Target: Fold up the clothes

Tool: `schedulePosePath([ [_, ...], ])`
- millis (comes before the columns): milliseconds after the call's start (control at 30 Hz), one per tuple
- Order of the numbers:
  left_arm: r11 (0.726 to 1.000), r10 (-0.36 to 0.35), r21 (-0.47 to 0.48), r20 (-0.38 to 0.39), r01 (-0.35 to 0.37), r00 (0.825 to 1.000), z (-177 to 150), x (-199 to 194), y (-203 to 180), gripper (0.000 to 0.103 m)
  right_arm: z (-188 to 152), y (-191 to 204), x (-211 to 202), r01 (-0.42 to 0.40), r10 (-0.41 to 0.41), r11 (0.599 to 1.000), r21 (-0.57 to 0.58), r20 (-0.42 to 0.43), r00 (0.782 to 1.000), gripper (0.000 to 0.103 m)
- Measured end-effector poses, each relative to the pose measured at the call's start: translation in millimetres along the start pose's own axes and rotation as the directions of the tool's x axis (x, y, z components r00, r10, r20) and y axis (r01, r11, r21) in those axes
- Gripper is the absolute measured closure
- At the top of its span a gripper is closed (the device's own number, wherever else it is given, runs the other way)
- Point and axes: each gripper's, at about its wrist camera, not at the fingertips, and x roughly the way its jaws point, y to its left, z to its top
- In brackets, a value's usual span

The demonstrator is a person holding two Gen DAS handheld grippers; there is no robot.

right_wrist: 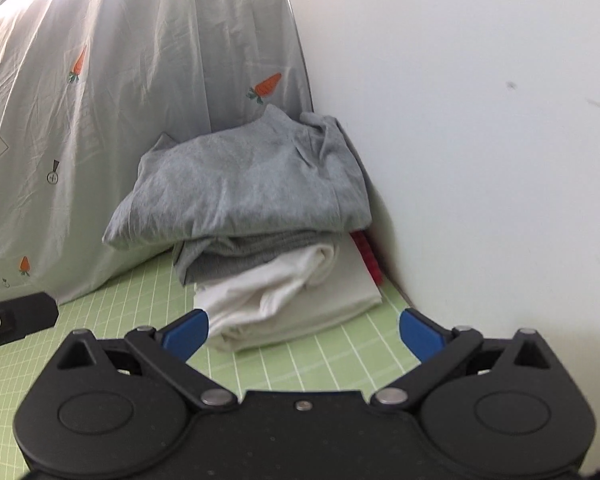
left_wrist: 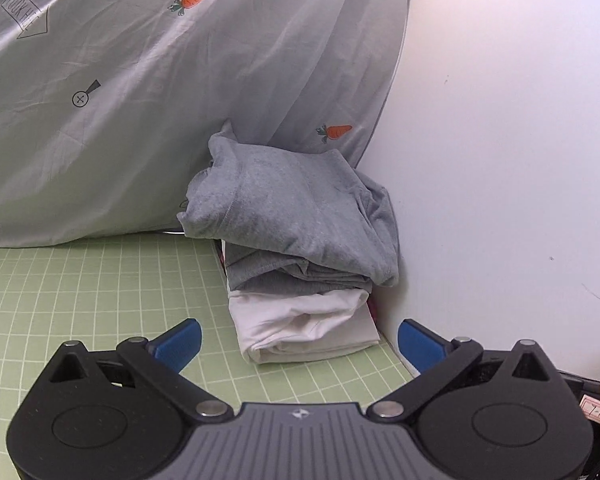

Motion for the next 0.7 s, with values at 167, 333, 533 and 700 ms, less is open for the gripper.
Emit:
schedulePosePath([
  [167, 1.000, 0.005, 0.022, -0.022, -0.005, 1.000, -15.6, -12.6, -5.2, 0.000, -19.4, -1.6, -15.7, 0.016, -0.017, 1.000, -0.013, -0.030, 0.999, 0.000],
  [333, 0.999, 0.006, 0.033, -0.030, -0.005, 1.000, -30.1, -25.5, -7.8, 0.000, -27.9, -4.0, -27.0, 0.021, -0.022, 1.000, -0.012, -0.037, 0.999, 0.000],
  [533, 0.999, 0.017, 0.049, -0.022, -0.016, 1.000, -38.1, -36.7, -10.6, 0.000, -32.5, -2.2, -34.4, 0.013, -0.014, 1.000, -0.022, -0.041, 0.999, 0.000],
  [700, 0.998, 0.027, 0.050, -0.026, -0.026, 0.999, -39.8, -41.4, -10.5, 0.000, -33.7, 2.2, -36.4, 0.005, -0.006, 0.999, -0.032, -0.039, 0.999, 0.000],
])
